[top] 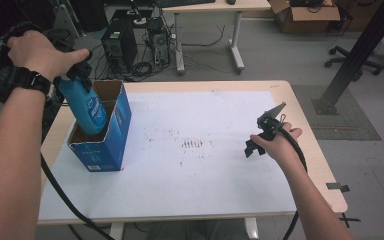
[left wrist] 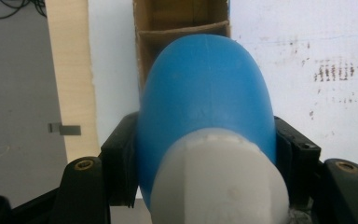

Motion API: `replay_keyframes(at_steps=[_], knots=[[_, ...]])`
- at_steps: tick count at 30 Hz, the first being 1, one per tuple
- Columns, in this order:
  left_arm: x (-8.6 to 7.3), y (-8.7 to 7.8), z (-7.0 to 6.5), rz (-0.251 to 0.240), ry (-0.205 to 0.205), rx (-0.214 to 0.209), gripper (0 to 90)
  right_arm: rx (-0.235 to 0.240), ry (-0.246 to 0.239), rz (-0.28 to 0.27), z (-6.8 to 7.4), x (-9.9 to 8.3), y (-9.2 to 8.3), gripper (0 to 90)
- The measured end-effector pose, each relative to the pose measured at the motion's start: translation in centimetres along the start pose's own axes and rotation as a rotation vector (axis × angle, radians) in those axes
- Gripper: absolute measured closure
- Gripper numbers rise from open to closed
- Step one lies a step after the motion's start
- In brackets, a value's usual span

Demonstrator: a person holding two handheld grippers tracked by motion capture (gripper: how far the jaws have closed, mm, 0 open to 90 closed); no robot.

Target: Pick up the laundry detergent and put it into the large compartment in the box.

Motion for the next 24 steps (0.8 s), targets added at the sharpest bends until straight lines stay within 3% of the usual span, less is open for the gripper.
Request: replay_keyframes(at_steps=[24], knots=[[-0.5, 9.1, 1.0, 0.076, -0.014, 0.019, 37.4, 0.001, -0.007, 0.021, 0.1, -0.1, 1.3, 7.5]])
Point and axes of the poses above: each handheld gripper's, and its own axes: y roughly forward along the jaws, x roughly out of its top, z roughly to its left, the point moved 7 cm from there along y, roughly forward along the jaws, and after that the axes turned 10 degrees about -y, right-handed, at the moved point
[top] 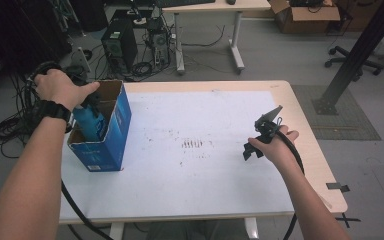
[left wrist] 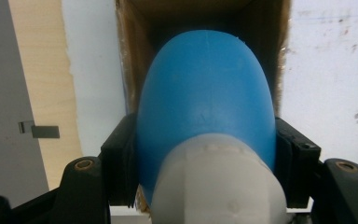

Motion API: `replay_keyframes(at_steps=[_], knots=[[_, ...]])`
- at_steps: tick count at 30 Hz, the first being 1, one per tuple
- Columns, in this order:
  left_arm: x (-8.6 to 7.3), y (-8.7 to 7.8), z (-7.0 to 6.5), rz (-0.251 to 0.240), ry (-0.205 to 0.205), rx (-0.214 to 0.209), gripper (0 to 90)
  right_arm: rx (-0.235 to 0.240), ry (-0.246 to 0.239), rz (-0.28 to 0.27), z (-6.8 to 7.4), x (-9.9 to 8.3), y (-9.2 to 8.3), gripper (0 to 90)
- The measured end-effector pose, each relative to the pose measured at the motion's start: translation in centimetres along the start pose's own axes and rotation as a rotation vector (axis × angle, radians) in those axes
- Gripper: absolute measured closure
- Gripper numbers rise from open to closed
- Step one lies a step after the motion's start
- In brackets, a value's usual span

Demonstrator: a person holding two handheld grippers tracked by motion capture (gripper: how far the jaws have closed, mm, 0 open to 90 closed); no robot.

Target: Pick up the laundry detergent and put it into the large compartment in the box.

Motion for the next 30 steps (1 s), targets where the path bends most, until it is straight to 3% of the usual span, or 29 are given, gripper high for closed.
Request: replay_keyframes(at_steps=[11, 30], knots=[[-0.3, 2.8, -0.4, 0.031, 0.005, -0.002, 37.4, 0.004, 0.004, 0.01, -0.1, -0.1, 0.7, 7.4], [-0.4, 4.6, -0.8, 0.051, 0.007, 0.0, 37.4, 0.007, 0.004, 0.017, -0.1, -0.1, 1.2, 7.5]])
Point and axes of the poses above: each handheld gripper's, and its own axes: y roughly forward along the jaws, x roughly out of its top, z roughly to its left, the point moved 7 cm from there along y, roughly forward along the jaws, and after that the axes turned 10 degrees about -y, right-handed, at the moved point
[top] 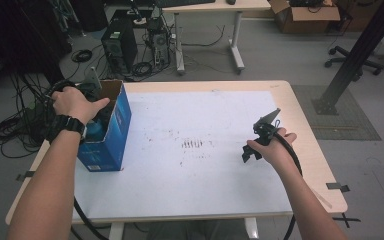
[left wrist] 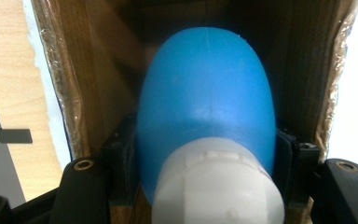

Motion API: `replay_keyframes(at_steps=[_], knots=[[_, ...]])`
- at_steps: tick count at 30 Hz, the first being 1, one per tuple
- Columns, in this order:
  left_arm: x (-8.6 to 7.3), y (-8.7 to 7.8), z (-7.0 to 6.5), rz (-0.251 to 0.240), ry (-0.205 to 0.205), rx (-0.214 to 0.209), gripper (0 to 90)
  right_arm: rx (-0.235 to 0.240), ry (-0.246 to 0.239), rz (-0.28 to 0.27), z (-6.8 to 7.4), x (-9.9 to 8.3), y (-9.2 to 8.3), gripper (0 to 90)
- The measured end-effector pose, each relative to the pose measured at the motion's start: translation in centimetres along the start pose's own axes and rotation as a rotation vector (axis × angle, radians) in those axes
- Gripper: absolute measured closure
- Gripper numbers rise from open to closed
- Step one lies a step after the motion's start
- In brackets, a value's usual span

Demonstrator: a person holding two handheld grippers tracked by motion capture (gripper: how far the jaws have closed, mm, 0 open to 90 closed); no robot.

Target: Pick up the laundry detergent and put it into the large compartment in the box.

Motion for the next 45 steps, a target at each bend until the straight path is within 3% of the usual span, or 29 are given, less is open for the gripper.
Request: replay_keyframes(at_steps=[29, 40, 45], knots=[[-0.2, -0.5, 0.1, -0.004, 0.016, 0.016, 34.0, 0.007, -0.002, -0.001, 0.2, -0.1, -0.1, 7.4], [-0.3, -2.7, -0.1, -0.022, 0.026, 0.016, 31.4, 0.009, -0.004, -0.009, 0.3, -0.1, -0.3, 7.4], [-0.2, -4.9, -0.4, -0.067, 0.026, 0.02, 29.3, 0.011, -0.005, -0.013, 0.3, -0.1, -0.7, 7.4]])
Point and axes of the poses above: each handheld gripper's, and its own axes: y roughly forward along the jaws, x roughly out of its top, z roughly to its left, the point moved 7 cm from there along y, roughly forward along the jaws, and after that the axes turned 10 degrees about -y, right-handed, at the moved point
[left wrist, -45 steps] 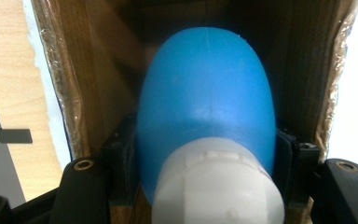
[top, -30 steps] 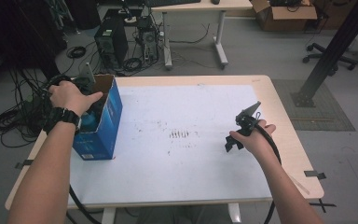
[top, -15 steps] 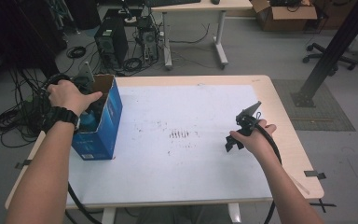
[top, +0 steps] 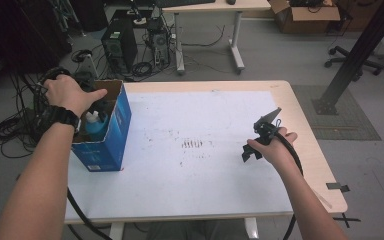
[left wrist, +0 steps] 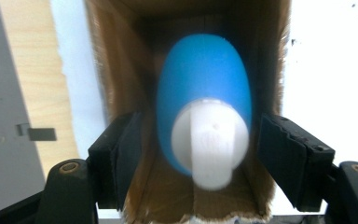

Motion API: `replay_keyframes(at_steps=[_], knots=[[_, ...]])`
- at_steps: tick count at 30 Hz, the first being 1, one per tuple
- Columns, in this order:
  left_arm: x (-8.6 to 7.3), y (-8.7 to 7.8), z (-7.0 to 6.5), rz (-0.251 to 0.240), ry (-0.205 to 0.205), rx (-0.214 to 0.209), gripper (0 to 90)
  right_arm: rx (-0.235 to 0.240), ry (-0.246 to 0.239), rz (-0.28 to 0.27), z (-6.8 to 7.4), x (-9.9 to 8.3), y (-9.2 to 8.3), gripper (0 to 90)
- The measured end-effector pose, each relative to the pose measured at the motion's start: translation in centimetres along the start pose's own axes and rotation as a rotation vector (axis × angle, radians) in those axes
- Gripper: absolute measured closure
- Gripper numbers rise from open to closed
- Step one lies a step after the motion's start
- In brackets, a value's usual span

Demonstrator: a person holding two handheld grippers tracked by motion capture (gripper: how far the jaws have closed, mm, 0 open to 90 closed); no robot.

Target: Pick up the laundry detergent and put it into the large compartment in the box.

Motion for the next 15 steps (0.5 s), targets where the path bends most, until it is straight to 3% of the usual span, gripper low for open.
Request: replay_keyframes(at_steps=[7, 15], knots=[[0.1, -3.2, -1.2, -0.044, 0.011, -0.03, 21.4, 0.005, 0.004, -0.01, 0.1, -0.2, -0.3, 7.4], [0.0, -5.7, -4.4, -0.086, 0.065, -0.067, 15.8, 0.009, -0.005, -0.025, 0.3, -0.4, -1.0, 7.4]])
Point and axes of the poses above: each handheld gripper's, and its own axes: y roughly forward along the jaws, x roughly out of its top, z roughly to its left, the point moved 7 cm from there along y, roughly forward along the jaws, and after that the axes turned 10 degrees about -y, right-handed, at the moved point
